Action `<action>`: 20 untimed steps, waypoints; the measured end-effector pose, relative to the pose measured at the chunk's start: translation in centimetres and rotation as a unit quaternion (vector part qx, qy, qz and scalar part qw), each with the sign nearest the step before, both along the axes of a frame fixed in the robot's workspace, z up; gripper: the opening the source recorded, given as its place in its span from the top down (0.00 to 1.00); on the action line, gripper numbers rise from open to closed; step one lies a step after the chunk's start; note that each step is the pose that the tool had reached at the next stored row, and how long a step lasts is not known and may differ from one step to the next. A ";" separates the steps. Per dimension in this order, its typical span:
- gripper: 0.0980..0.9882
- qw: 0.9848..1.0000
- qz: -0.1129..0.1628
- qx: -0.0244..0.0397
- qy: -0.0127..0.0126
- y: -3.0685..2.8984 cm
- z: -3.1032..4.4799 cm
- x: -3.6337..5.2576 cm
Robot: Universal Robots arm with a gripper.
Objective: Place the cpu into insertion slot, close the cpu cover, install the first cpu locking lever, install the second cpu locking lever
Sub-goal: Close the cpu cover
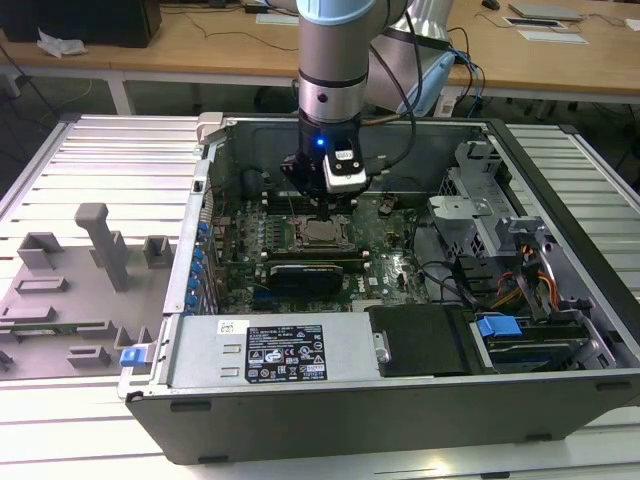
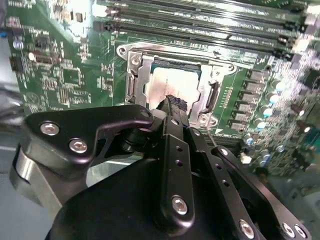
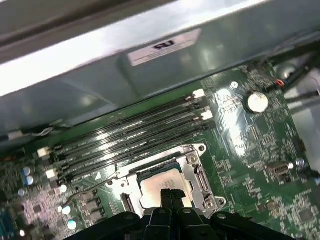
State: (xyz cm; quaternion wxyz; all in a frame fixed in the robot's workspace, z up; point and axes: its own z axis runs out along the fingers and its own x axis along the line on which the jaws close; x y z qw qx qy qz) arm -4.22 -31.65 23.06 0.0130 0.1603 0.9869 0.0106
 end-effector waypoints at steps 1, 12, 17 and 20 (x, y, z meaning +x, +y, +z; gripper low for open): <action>0.99 1.000 0.019 0.000 0.000 0.00 0.00 0.00; 0.99 0.992 0.130 0.000 0.000 0.00 0.00 0.00; 0.99 0.984 0.180 0.000 0.000 0.00 0.00 0.00; 0.99 0.978 0.207 0.000 0.000 0.00 0.00 0.00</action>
